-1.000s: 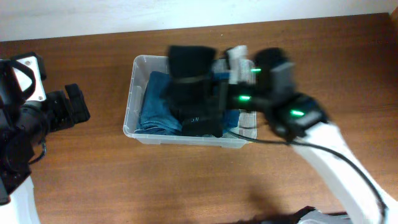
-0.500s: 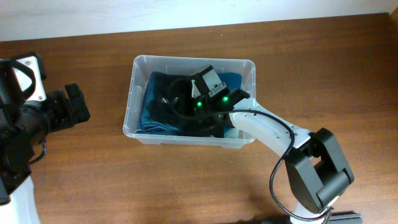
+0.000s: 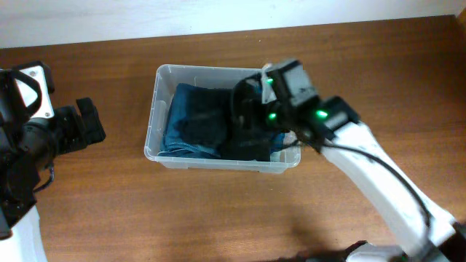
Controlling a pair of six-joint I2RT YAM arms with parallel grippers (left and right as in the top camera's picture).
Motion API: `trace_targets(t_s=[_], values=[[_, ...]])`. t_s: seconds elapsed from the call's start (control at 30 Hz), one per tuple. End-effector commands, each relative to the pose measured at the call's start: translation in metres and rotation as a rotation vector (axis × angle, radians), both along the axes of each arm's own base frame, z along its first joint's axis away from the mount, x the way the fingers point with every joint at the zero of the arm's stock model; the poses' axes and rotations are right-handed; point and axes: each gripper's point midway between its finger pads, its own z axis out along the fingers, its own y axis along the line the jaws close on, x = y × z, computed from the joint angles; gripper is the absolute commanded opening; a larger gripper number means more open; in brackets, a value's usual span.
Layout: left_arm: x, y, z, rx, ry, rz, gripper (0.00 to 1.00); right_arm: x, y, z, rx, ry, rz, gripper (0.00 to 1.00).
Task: Pack container
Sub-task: 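Lower the black garment into the bin and push it down, right gripper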
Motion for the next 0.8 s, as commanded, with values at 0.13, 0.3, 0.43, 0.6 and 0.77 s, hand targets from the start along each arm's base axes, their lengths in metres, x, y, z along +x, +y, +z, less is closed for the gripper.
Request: trace_targets(t_s=[0.13, 0.3, 0.43, 0.6, 0.77], values=[[-0.001, 0.003, 0.001, 0.006, -0.001, 0.012, 0.99, 0.012, 0.007, 0.006, -0.006, -0.063, 0.027, 0.77], [-0.001, 0.003, 0.001, 0.006, -0.001, 0.012, 0.99, 0.028, 0.026, -0.042, 0.008, 0.050, 0.039, 0.70], [-0.001, 0.003, 0.000, 0.006, -0.001, 0.012, 0.99, 0.037, 0.050, -0.080, 0.040, 0.121, 0.098, 0.62], [-0.001, 0.003, 0.001, 0.006, -0.001, 0.012, 0.99, 0.035, 0.080, -0.112, 0.072, 0.167, 0.166, 0.48], [-0.001, 0.003, 0.001, 0.006, -0.001, 0.012, 0.99, 0.026, 0.105, -0.097, 0.148, 0.142, 0.250, 0.30]])
